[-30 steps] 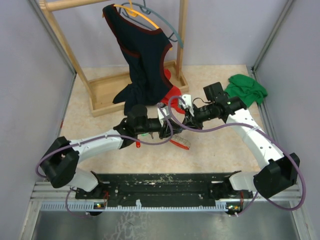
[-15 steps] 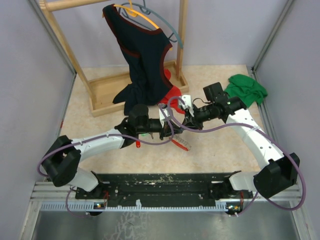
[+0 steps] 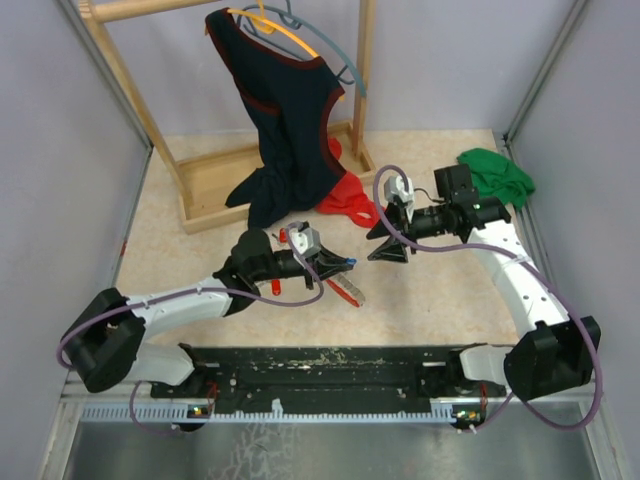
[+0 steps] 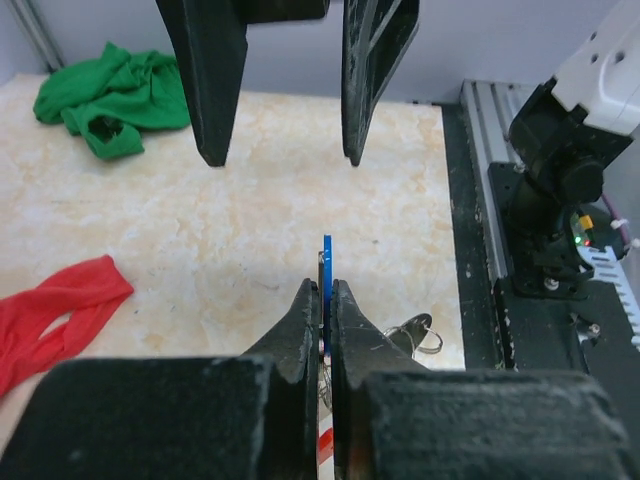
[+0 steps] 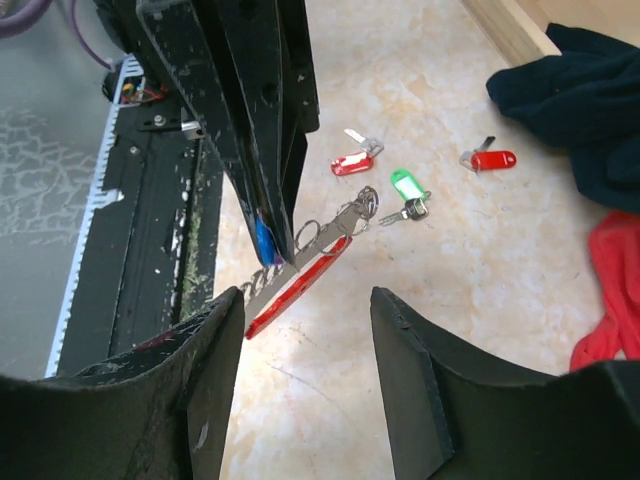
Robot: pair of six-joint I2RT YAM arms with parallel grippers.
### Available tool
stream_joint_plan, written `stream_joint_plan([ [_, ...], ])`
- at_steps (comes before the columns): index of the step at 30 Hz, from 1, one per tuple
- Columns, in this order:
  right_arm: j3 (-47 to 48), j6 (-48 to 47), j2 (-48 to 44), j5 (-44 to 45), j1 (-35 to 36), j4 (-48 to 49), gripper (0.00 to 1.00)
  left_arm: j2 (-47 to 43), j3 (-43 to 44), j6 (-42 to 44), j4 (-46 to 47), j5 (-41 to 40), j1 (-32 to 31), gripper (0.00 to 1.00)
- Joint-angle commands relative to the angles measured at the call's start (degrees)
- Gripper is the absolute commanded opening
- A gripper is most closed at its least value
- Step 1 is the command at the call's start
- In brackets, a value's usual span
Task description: Remove the keys from the keyring
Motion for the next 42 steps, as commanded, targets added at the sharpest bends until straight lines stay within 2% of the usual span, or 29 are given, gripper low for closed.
stream_joint_plan([
  [1, -5.71, 2.09, -3.42, -10.28, -0.99, 10.51, 0.53, -3.14, -2.93, -4.27, 14.02, 1.87, 0.43, 0.0],
  [9, -11.52, -6.42, -2.27, -17.48, -0.8, 13.17, 0.49, -2.11, -5.06, -10.41, 23.78, 3.74, 0.73, 0.0],
  [15, -12.78, -7.37, -1.05, -18.2, 1.48, 14.12, 0.46, -0.34, -5.16, -14.35, 29.82, 4.74, 0.75, 0.0],
  [25, -13.33, -3.48, 1.11, -17.21, 5.8, 17.87, 0.35, 0.79, -5.38, -16.75, 32.0, 5.25, 0.73, 0.0],
  [42, -13.15, -1.91, 1.02, -16.66, 7.3, 19.24, 0.16, 1.68, -4.87, -17.06, 31.95, 4.92, 0.74, 0.0],
])
